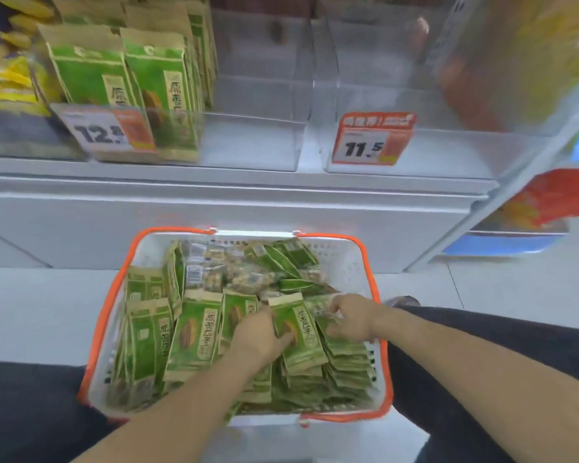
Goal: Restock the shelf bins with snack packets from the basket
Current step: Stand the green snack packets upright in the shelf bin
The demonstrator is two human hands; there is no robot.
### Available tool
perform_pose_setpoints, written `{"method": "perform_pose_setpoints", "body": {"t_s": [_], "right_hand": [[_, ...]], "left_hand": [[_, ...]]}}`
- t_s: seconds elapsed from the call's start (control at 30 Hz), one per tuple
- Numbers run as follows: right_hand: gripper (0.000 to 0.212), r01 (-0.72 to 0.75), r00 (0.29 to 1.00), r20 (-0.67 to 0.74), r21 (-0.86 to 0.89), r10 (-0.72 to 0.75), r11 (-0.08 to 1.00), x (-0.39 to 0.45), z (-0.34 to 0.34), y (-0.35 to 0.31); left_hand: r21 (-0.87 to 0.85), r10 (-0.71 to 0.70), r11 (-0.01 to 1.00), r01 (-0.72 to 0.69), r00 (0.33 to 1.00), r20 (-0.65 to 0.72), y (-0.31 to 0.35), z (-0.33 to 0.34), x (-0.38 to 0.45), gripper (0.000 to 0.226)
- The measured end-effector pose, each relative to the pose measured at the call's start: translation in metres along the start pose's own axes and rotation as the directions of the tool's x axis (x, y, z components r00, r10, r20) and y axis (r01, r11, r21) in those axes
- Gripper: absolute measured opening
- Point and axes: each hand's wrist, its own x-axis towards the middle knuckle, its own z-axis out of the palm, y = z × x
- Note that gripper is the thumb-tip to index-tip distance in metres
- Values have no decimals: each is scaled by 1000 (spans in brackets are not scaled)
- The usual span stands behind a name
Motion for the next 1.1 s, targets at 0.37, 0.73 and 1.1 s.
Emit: {"method": "perform_pose_setpoints", "body": {"t_s": [0.37,0.73,1.1], "right_hand": [[76,39,995,88,-19,-37,999,19,27,18],[21,115,993,-35,12,-114,993,16,29,17],[26,156,910,-412,213,-56,965,-12,11,1]], "left_hand": [[-262,-155,955,140,987,-38,16,7,12,62],[-568,-235,794,214,971,37,29,9,23,58],[-727,-140,511,459,879,457,39,-3,22,15]]}}
